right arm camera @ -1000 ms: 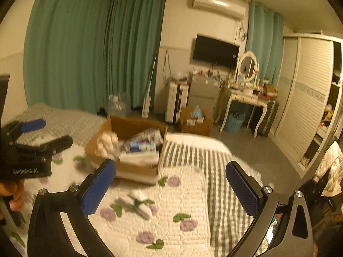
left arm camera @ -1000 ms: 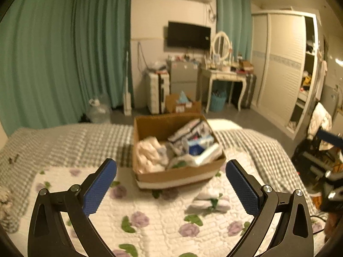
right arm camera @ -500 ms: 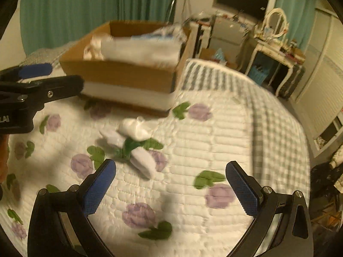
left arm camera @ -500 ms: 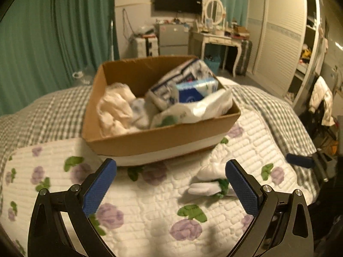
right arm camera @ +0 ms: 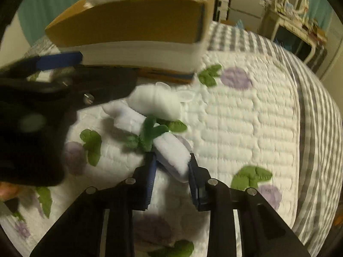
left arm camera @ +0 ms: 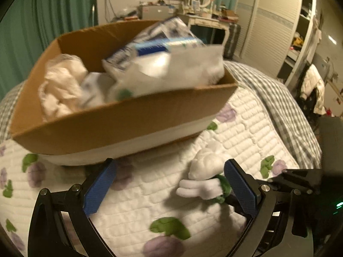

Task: Organize soft objects
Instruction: 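Grasp the green-banded white socks with the right gripper while the left grasps a white bundle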

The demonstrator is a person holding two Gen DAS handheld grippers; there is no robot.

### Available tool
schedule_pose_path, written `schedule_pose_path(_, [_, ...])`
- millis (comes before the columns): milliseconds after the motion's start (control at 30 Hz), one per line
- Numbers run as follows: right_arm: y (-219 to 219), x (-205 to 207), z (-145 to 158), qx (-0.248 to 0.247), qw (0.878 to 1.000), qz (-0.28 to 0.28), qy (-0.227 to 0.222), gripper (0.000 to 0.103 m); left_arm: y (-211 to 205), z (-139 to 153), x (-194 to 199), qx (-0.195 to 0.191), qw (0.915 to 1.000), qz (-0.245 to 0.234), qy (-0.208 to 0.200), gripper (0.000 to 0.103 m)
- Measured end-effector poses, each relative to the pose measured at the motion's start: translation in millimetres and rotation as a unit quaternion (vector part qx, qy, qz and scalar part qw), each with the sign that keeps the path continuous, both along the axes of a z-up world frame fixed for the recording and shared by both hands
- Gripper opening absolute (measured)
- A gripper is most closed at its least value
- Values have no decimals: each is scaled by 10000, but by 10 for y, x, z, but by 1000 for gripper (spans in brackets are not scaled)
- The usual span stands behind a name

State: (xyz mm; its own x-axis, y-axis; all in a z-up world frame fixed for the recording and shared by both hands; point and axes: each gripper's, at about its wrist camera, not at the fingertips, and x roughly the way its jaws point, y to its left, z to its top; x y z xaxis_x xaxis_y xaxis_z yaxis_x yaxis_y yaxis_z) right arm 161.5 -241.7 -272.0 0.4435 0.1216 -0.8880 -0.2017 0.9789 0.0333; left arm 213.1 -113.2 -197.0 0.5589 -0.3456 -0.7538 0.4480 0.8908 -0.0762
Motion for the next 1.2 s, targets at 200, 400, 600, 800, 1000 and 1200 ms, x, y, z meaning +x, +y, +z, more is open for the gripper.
schedule_pose_path(200, [-335,-179,71,-22,9982,-566,177,24,-202,-132,21,-97,9996,-145,236,100])
schedule_pose_path(400, [-625,-260,177,-738,9891,-1266,152,24,-328,-209,-5,-271,9991,-120,288,100])
schedule_pose_path(600, [-910,-401,315,-884,9795,-1803,147,21,-446,-288,12,-455,9982,-39,398,96])
schedule_pose_path(800, [-1059,-661,522,-765,9763,-2025,58,20,-619,-373,-89,-391,9983,-242,346,73])
schedule_pose_path(1000, [-1016,-832,674,-565,9787,-1966,-170,19,-594,-325,-164,-329,9980,-384,385,23])
schedule_pose_path(1200, [-758,-886,755,-480,9839,-1653,-490,15,-319,29,-360,-355,9992,-199,-68,22])
